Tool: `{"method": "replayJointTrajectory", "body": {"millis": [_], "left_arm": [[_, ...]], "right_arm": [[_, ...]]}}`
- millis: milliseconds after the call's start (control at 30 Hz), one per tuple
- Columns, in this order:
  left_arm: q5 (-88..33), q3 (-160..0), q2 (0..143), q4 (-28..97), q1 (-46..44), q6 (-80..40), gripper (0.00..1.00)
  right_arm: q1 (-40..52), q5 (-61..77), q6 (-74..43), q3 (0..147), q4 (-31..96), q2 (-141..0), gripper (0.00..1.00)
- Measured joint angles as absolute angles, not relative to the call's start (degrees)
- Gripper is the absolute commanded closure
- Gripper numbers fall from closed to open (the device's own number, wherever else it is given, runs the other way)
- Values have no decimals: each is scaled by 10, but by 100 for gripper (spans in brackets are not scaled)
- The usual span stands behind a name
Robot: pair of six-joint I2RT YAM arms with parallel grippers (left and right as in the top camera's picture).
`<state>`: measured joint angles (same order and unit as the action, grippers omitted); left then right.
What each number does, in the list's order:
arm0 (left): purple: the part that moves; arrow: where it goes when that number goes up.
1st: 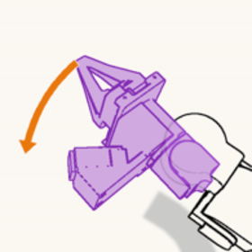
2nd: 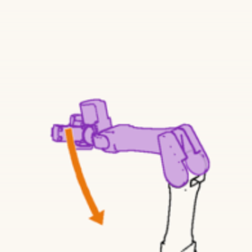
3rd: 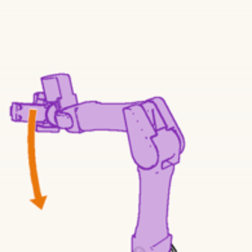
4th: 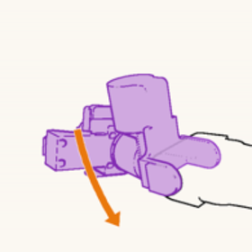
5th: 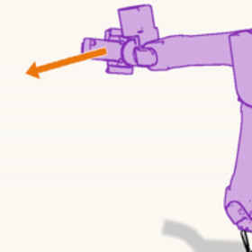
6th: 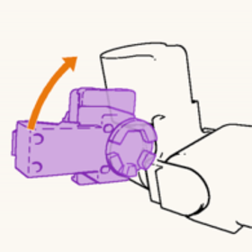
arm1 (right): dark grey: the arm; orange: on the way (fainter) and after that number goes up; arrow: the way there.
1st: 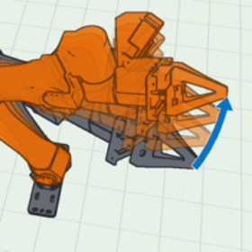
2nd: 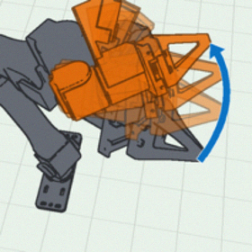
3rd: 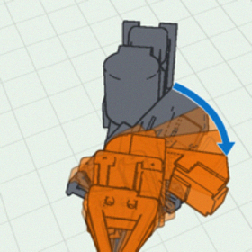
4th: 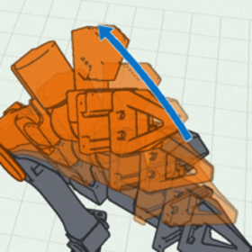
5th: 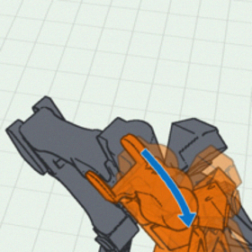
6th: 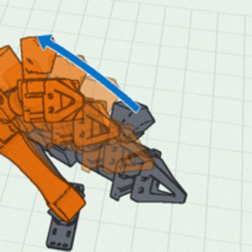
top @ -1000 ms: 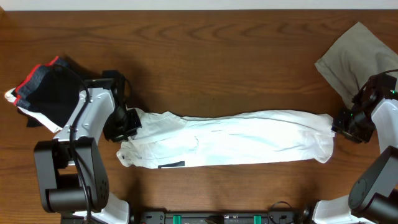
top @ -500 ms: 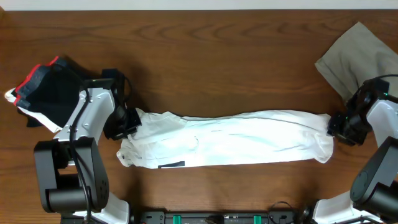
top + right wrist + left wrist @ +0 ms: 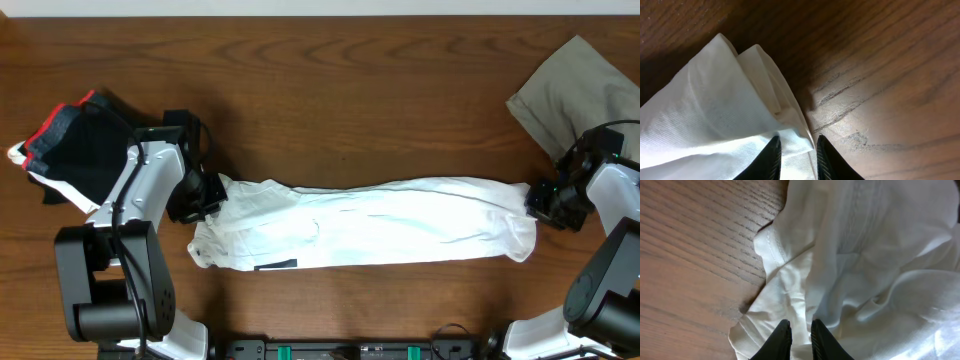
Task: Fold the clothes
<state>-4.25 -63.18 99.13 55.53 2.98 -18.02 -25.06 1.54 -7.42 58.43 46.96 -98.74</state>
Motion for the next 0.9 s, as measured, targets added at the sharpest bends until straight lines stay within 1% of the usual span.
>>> {"method": "replayJointTrajectory", "body": {"millis": [300, 400, 433, 467, 500, 533, 567, 900], "left_arm": [[-43, -632, 991, 550, 30, -180, 83], [-43, -632, 991, 547, 30, -180, 83], [-43, -632, 991, 546, 30, -180, 83], [-43, -632, 991, 544, 30, -180, 83], [-43, -632, 991, 543, 30, -180, 87], [-43, -632, 991, 543, 30, -182, 93], [-43, -632, 991, 543, 30, -181, 94], [-43, -632, 991, 541, 30, -182, 94]], "right_arm": [[-251, 17, -74, 584, 469, -987, 78], [-251, 18, -74, 580, 463, -987, 83], [-251, 19, -74, 576, 459, -987, 87], [-251, 21, -74, 571, 452, -987, 93], [-251, 22, -72, 566, 447, -987, 99], [-251, 24, -75, 559, 439, -987, 99], [-251, 26, -75, 552, 432, -987, 99], [-251, 30, -74, 533, 413, -987, 99]]}}
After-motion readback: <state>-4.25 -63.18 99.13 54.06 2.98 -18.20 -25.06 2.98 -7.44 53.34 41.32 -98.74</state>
